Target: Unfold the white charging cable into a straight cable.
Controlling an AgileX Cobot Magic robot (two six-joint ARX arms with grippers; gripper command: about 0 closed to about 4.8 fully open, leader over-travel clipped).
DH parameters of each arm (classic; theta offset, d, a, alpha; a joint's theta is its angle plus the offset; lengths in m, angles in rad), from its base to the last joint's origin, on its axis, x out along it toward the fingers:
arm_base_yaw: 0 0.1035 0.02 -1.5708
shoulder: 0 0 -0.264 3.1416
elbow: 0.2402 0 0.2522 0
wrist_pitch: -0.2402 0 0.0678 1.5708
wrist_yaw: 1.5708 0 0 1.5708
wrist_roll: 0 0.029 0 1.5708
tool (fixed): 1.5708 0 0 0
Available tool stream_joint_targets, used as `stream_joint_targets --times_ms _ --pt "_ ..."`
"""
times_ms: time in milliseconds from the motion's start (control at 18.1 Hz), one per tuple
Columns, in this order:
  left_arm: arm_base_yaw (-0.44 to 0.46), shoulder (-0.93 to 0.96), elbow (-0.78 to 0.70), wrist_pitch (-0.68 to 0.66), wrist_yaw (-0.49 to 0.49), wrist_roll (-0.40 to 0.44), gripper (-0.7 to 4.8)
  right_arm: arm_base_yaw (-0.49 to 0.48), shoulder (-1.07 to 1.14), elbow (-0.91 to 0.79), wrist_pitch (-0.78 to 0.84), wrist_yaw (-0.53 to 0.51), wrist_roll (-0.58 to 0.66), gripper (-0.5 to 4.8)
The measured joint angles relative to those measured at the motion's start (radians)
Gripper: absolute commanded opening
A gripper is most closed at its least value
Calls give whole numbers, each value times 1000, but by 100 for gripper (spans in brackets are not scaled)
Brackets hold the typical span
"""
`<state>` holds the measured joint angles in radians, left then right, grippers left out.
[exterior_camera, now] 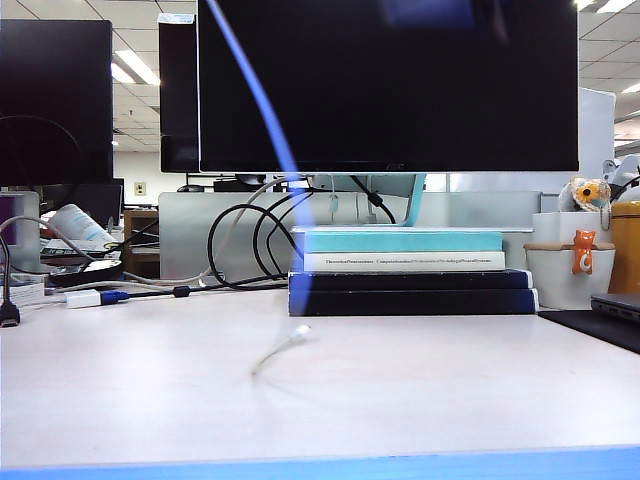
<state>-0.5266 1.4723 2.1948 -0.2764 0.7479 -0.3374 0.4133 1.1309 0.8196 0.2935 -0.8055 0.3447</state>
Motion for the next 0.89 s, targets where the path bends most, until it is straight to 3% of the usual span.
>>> stream_joint_targets --times_ms 55,221,332,388,720,775,830,886 --pt "1 3 0 -35 -22 25 -5 1 -25 0 76 -77 62 479" --pt "0 21 0 -43 -21 38 -5 0 -61 3 308 -172 207 479" --pt "-8 39 0 -43 -5 39 -5 0 -61 2 472 -208 339 479" --pt "-50 76 1 -34 7 24 -5 0 -61 3 567 -180 398 479" --pt "-159 188 -1 -21 54 14 -5 0 -27 72 592 -118 428 479" --pt "-175 197 -2 -20 52 13 -5 0 -23 77 588 -105 429 320" --pt "-204 203 -4 3 67 8 -5 0 -14 80 571 -94 431 268" --pt "-206 201 -3 37 67 2 -5 -1 -10 81 571 -92 432 263"
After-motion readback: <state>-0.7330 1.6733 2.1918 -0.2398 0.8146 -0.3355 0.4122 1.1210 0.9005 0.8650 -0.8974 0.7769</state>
